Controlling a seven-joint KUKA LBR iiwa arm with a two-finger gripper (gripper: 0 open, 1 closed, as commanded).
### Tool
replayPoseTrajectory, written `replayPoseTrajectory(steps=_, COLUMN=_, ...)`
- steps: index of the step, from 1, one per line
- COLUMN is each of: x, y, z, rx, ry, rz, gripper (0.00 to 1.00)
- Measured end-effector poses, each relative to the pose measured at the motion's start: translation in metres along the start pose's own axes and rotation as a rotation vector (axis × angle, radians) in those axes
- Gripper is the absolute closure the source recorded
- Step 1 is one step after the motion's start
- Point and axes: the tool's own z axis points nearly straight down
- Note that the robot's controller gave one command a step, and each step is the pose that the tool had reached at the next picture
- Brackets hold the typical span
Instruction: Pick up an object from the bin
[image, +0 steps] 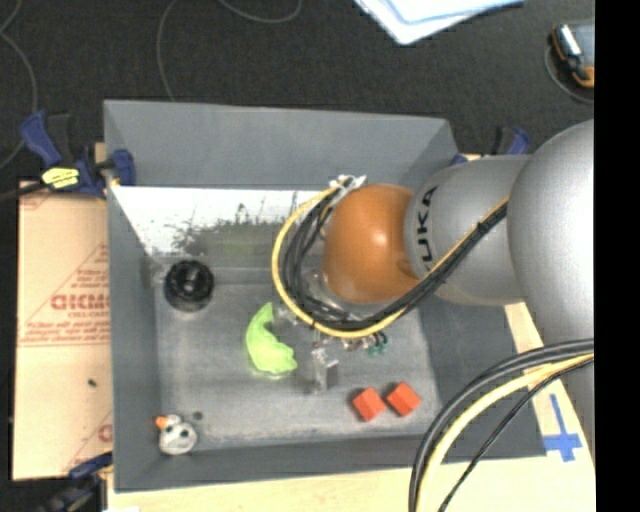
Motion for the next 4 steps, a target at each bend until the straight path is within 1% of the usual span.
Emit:
replayPoseTrajectory(steps=1, x=-0.03, y=0.041, z=0.002, rx=0.001, ry=-0.002, rz=0.268, gripper=0.0)
replayPoseTrajectory(steps=2, x=-0.067, y=0.061, z=0.007, rx=0.001, ry=-0.005, rz=-0.253, gripper=1.0)
replayPoseTrajectory(steps=4, x=-0.068, y=0.061, z=0.007, rx=0.0, ry=-0.006, rz=-0.25, gripper=1.0)
